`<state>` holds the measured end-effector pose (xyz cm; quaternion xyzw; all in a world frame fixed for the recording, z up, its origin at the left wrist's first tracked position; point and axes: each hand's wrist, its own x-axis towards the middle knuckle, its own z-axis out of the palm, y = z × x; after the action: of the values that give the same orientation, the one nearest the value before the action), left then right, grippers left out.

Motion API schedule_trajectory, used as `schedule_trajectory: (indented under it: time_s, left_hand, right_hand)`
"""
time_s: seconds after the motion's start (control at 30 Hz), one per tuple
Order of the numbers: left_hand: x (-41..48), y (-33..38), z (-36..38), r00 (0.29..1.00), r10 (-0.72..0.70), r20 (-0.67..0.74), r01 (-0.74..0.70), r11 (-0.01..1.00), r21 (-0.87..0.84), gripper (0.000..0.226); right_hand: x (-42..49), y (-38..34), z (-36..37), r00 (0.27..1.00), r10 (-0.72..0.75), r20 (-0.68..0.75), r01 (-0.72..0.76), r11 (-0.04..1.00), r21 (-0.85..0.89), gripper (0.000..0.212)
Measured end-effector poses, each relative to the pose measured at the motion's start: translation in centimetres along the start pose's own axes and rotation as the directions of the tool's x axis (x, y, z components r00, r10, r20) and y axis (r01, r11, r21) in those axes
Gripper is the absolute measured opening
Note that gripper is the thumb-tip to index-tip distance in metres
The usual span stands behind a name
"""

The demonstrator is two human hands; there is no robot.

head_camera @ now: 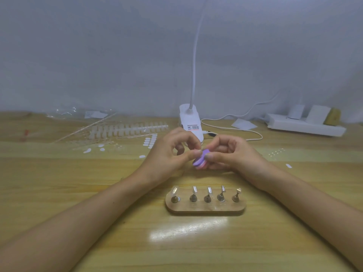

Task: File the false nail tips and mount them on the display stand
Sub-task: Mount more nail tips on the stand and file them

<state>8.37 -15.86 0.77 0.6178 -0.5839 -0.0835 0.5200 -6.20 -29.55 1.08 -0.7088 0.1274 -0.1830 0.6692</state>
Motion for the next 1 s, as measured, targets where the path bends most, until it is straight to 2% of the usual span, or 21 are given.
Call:
schedule_trajectory:
  time_s: [0.07,0.2,0.3,0.43,0.53,0.77,0.83,0.9,1.0]
  left_hand:
    - [0.06,-0.04,-0.03,1.0,0.001,-0.014,-0.001,1.0,-0.01,0.022]
    - [0.0,0.03,-0.07,1.0,-0.007,-0.006,0.007,1.0,-0.017,0.024]
    - [0.02,0.11,-0.09,1.0,-0.015,-0.01,0.015,1.0,-0.018,0.023]
    - [-0.07,0.29,-0.12,1.0,-0.004,-0.001,0.004,1.0,-0.026,0.023]
    - [-0.06,0.23,-0.13,1.0,-0.028,0.002,0.028,0.999,-0.025,0.02]
    - [-0.09,0.18,-0.11,0.999,-0.007,-0.047,0.006,0.999,-0.035,0.024]
    - [0.04,0.19,-0.08,1.0,-0.009,-0.018,0.008,1.0,-0.017,0.022]
    - [0.09,0.16,-0.02,1.0,0.0,0.026,-0.001,1.0,0.004,0.02]
    - [0.06,0.08,-0.07,0.999,0.006,-0.035,-0.006,1.0,-0.012,0.023]
  right_hand:
    - [0.05,0.04,-0.21,0.997,-0.011,-0.075,0.015,0.999,0.052,0.021]
    - [-0.06,0.04,-0.03,1.0,0.004,0.026,-0.003,1.0,-0.008,0.014]
    - [0.08,0.03,-0.2,0.997,-0.003,-0.082,0.007,0.999,0.046,0.019]
    - [0.0,-0.05,0.08,1.0,0.017,0.011,-0.016,1.0,-0.011,0.016]
    - [0.16,-0.02,-0.21,0.996,0.007,-0.094,0.0,0.997,0.076,0.022]
    - [0.19,-0.09,-0.5,0.999,0.038,0.015,-0.039,0.998,0.049,0.018]
    - [0.05,-0.04,-0.27,0.998,0.027,0.06,-0.028,0.999,0.015,0.013]
    - [0.06,-0.02,-0.2,1.0,0.003,0.019,-0.004,0.999,0.036,0.014]
    - [0.1,-0.08,-0.41,0.999,0.002,-0.051,0.002,0.997,0.08,0.019]
